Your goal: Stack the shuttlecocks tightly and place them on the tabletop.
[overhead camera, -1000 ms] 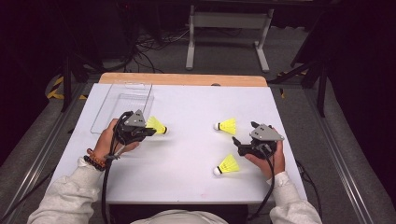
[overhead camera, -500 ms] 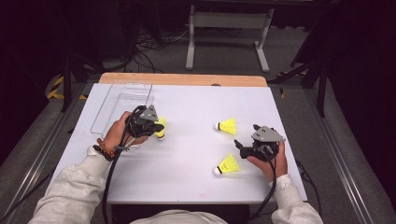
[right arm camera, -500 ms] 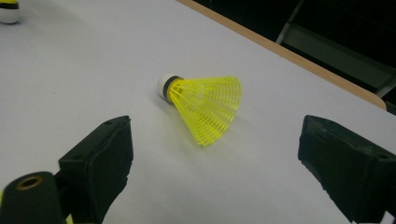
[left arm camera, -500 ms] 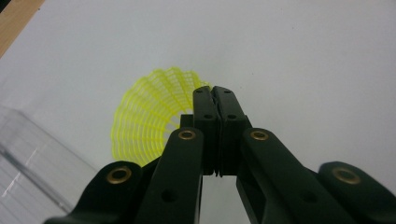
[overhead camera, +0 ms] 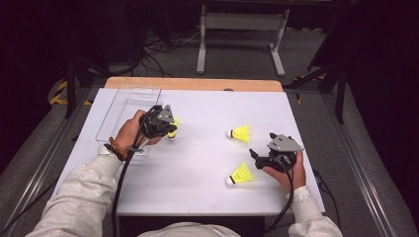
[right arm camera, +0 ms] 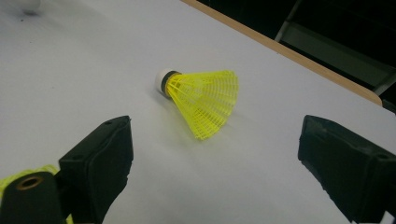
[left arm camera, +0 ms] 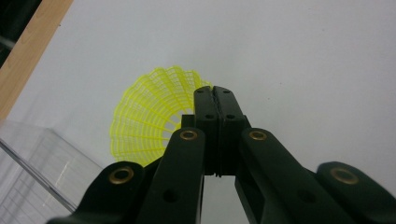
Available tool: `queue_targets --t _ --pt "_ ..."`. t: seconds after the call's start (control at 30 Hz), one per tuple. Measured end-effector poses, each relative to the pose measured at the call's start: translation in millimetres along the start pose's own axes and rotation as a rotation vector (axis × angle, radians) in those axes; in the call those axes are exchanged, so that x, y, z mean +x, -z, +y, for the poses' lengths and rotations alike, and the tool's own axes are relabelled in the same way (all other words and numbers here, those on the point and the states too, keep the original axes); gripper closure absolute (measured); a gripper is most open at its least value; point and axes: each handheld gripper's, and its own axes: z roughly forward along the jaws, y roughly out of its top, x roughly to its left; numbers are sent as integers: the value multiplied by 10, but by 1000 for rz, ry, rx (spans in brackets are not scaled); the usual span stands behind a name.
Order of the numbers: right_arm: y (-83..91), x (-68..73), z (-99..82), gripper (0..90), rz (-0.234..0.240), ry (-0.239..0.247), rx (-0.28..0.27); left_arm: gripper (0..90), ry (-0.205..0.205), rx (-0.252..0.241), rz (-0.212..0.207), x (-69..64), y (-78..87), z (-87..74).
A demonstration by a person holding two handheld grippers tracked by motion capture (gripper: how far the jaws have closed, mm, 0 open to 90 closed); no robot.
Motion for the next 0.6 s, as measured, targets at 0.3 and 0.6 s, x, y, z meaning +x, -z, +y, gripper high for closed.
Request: queue_targets --t 0.3,0.6 --pt "-25 37 -1 113 22 30 14 871 -27 -11 -30 -81 -107 106" --pt "-29 35 -21 110 37 31 20 821 -56 -38 -57 -190 -222 334"
